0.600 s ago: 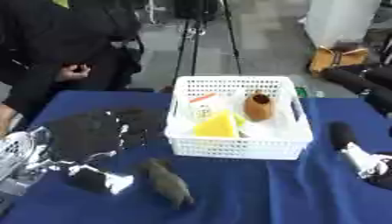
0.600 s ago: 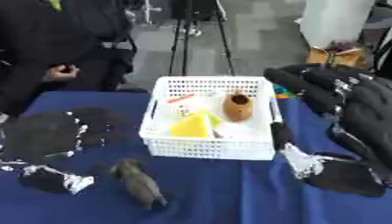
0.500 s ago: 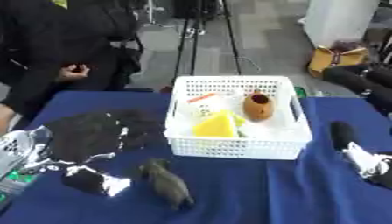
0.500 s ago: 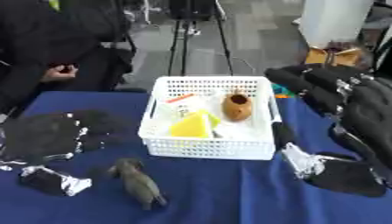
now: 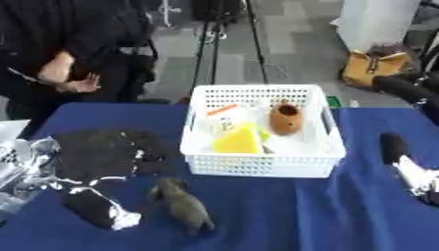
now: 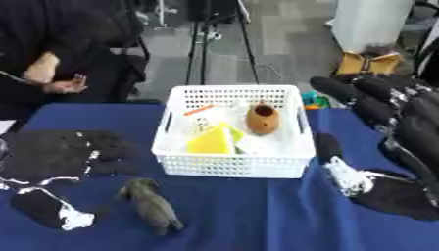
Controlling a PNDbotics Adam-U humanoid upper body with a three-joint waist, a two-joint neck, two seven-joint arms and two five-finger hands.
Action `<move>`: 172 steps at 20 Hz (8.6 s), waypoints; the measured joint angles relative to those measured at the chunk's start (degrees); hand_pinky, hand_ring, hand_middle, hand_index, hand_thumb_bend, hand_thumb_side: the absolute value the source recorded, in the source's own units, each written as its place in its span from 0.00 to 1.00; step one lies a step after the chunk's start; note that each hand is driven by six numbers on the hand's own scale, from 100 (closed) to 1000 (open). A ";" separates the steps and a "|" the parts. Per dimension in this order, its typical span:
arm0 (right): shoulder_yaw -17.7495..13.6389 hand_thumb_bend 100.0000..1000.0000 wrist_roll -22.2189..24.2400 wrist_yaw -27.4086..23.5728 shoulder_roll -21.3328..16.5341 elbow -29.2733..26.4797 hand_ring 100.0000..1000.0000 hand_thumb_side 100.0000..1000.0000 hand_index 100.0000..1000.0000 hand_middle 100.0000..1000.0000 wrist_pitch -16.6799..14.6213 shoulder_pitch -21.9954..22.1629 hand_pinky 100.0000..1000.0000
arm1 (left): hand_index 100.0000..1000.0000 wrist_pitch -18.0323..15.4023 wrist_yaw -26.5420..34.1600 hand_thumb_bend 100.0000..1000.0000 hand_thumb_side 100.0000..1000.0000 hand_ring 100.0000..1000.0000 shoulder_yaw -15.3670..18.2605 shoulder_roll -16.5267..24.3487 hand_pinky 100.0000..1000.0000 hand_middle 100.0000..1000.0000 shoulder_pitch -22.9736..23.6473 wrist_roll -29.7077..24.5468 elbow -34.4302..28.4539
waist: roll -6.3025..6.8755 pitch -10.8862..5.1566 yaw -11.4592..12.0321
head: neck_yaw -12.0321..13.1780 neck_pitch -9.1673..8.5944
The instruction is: Pick up objects on the table and place them in the box.
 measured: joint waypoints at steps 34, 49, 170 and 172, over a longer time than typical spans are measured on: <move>-0.23 0.00 -0.51 -1.49 -0.93 0.05 0.73 1.00 0.95 0.74 1.18 0.67 0.62 | 1.00 4.90 3.66 0.48 1.00 1.00 -7.71 3.90 1.00 1.00 -9.94 -12.31 -0.11 | 1.64 0.02 -0.95 | -0.53 -0.04; -0.22 0.00 -0.72 -1.49 -0.73 1.45 0.73 1.00 0.95 0.74 0.31 0.14 0.63 | 1.00 4.55 2.50 0.41 1.00 1.00 -10.46 3.80 1.00 1.00 -12.11 -11.96 -0.30 | 1.70 0.08 -1.59 | -0.57 -0.35; -2.18 0.00 -8.58 -1.18 -0.42 2.50 0.73 1.00 0.94 0.72 2.82 1.25 0.66 | 0.90 -17.74 -20.35 0.35 1.00 0.87 -21.82 -7.23 0.93 0.75 -21.20 10.33 28.74 | 3.75 0.82 -3.40 | 0.27 -2.06; -2.19 0.00 -8.76 -1.16 -0.42 2.50 0.73 1.00 0.94 0.72 2.92 1.25 0.66 | 0.91 -17.74 -20.22 0.35 1.00 0.88 -21.83 -7.25 0.93 0.76 -21.21 10.33 29.03 | 3.79 0.82 -3.48 | 0.28 -2.07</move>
